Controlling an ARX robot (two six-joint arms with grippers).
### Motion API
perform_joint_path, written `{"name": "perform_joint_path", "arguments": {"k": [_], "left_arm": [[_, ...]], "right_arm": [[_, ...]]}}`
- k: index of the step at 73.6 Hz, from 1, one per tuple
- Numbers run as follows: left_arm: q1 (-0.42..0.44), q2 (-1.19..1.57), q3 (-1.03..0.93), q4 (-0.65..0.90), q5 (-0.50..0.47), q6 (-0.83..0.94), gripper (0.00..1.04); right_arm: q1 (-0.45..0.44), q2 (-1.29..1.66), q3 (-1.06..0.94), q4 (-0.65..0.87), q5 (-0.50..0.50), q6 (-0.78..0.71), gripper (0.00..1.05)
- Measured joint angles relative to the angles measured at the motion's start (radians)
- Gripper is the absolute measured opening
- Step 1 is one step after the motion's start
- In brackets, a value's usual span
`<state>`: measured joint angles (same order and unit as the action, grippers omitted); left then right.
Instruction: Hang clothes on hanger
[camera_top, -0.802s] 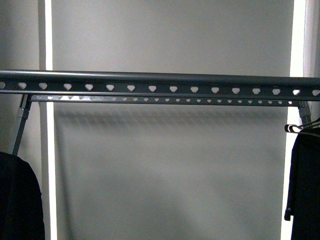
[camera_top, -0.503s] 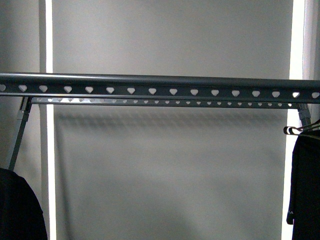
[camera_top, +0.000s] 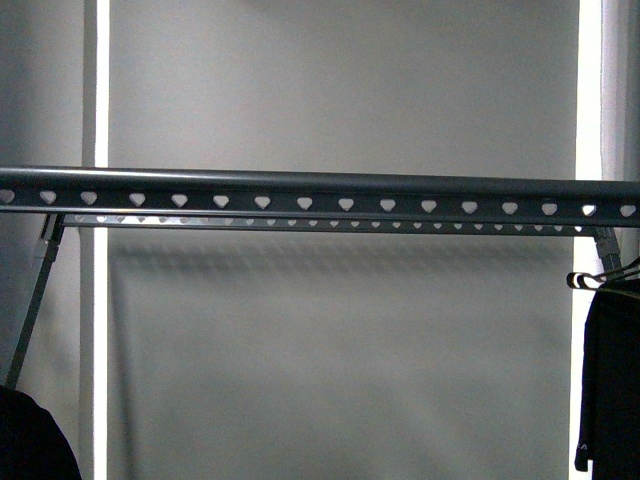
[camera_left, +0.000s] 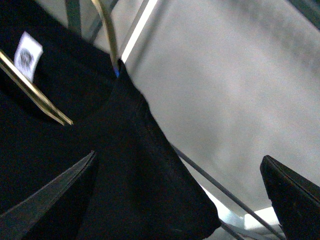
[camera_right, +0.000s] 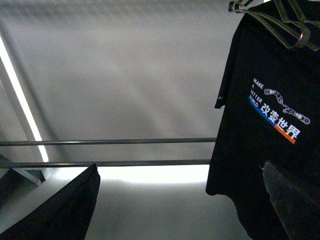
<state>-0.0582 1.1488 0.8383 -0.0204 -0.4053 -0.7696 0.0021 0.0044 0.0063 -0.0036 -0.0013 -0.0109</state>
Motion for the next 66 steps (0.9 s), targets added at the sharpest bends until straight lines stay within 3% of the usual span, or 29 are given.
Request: {"name": "perform_joint_path", "arguments": {"k": [6,16,50,55,66], "left_arm": [[0.010,0.083,0.044,-0.009,0.040,-0.187,0.98],[0.023,0.152,0.084,0.013,0.066,-0.314,0.98],[0.064,0.449,0.291,0.120,0.050,-0.362,0.98],[0.064,0.470,0.316,0.115,0.042,-0.354,0.88],[0.064,0.484,0.351,0.126,0.030,-0.321,0.55]], "right_arm": [[0.000,0.000,0.000,0.000,0.000,0.000,0.97],[0.000,0.000,0.000,0.000,0.000,0.000,0.97],[0.000,0.000,0.000,0.000,0.000,0.000,0.97],[0.000,0.000,0.000,0.000,0.000,0.000,0.97],[0.000,0.000,0.000,0.000,0.000,0.000,0.97]]}}
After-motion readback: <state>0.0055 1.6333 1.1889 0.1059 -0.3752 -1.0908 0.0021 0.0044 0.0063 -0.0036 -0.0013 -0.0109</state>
